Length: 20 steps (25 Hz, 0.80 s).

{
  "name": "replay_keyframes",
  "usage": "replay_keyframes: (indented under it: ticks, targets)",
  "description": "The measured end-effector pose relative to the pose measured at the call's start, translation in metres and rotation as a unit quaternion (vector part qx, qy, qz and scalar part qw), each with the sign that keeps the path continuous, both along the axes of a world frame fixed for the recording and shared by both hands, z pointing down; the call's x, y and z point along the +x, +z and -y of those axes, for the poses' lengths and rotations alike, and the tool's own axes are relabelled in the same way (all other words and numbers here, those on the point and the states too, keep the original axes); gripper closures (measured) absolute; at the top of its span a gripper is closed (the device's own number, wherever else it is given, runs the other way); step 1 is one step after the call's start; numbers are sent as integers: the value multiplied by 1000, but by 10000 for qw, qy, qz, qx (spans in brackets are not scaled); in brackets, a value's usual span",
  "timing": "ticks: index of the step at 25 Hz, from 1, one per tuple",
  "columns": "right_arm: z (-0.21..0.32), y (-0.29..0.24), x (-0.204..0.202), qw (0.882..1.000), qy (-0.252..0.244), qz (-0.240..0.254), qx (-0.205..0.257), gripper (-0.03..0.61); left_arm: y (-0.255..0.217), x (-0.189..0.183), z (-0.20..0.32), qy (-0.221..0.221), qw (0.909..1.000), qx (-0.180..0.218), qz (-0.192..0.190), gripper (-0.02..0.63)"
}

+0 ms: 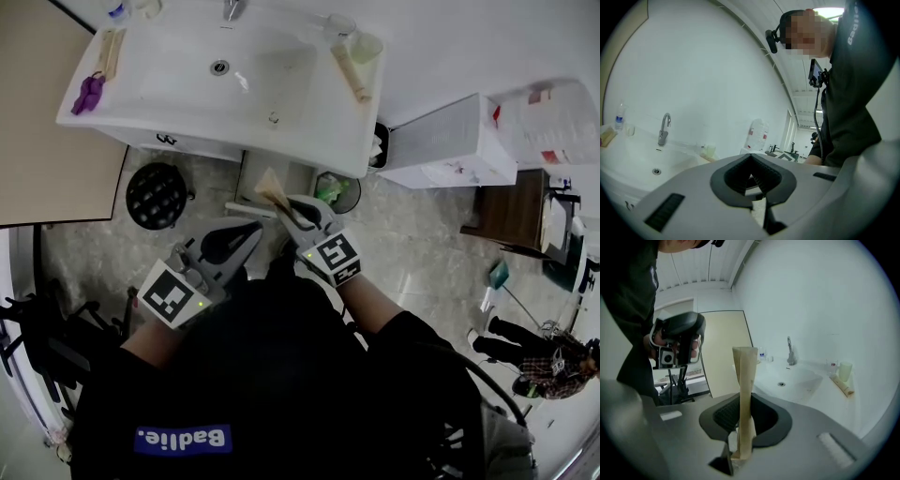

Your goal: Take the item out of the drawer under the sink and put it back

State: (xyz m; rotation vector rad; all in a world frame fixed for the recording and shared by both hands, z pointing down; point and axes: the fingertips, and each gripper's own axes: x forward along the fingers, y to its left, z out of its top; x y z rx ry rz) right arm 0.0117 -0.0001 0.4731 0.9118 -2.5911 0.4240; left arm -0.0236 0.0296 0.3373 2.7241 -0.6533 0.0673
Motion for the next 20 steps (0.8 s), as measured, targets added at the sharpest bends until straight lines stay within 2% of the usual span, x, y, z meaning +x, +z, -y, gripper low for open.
replay_keyframes:
  ticks: [8,20]
  targets:
    - [15,74,4,9978,65,-502,-427,526,4,-12,-1,20,9999,6,166,609]
    - [28,163,7,9862,-324,-1483,-658,526,20,-25,0,-76,9997,-69,221,609]
